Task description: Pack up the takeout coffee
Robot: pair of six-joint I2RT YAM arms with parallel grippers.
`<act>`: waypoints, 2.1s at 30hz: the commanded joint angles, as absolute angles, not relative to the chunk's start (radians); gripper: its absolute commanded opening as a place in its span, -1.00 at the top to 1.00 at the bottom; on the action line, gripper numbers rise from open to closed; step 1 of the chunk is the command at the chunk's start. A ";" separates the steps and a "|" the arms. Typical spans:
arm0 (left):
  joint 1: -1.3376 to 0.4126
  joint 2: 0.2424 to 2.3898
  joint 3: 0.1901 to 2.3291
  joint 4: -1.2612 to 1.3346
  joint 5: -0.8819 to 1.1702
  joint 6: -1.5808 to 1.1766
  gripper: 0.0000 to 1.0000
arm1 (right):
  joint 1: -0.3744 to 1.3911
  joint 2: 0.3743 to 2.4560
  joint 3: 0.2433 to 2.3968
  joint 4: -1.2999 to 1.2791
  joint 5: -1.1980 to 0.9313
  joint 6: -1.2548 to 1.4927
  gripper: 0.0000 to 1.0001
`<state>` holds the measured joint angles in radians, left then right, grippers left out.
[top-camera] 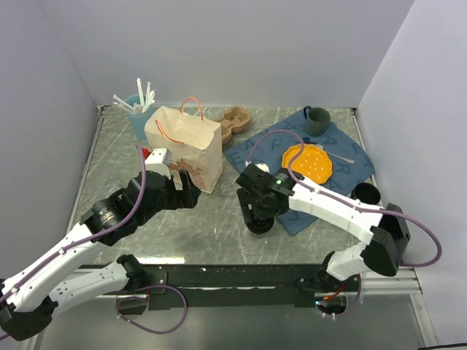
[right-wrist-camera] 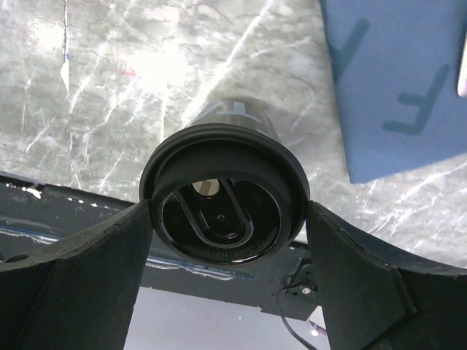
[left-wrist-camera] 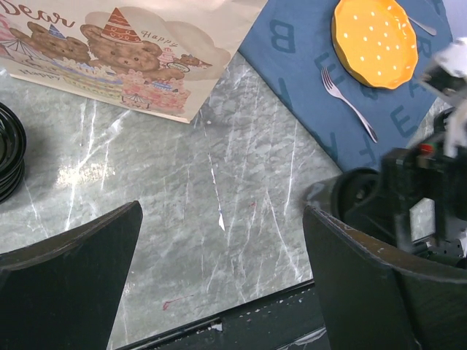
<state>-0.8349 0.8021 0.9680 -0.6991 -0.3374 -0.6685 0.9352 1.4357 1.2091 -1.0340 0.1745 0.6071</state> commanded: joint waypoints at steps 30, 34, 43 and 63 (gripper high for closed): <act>-0.836 0.833 1.011 -0.657 -0.328 -0.609 -0.97 | 0.005 1.048 0.890 -1.039 0.284 0.528 -0.38; -0.838 0.830 1.003 -0.655 -0.341 -0.617 -0.97 | -0.044 1.049 0.900 -1.022 0.259 0.499 -0.43; -0.836 0.842 1.011 -0.646 -0.360 -0.634 -0.97 | -0.044 1.051 0.955 -1.031 0.241 0.465 -0.53; -0.706 1.139 1.359 -0.934 -0.579 -0.906 -0.93 | 0.232 1.111 1.368 -1.066 -0.037 0.311 -0.75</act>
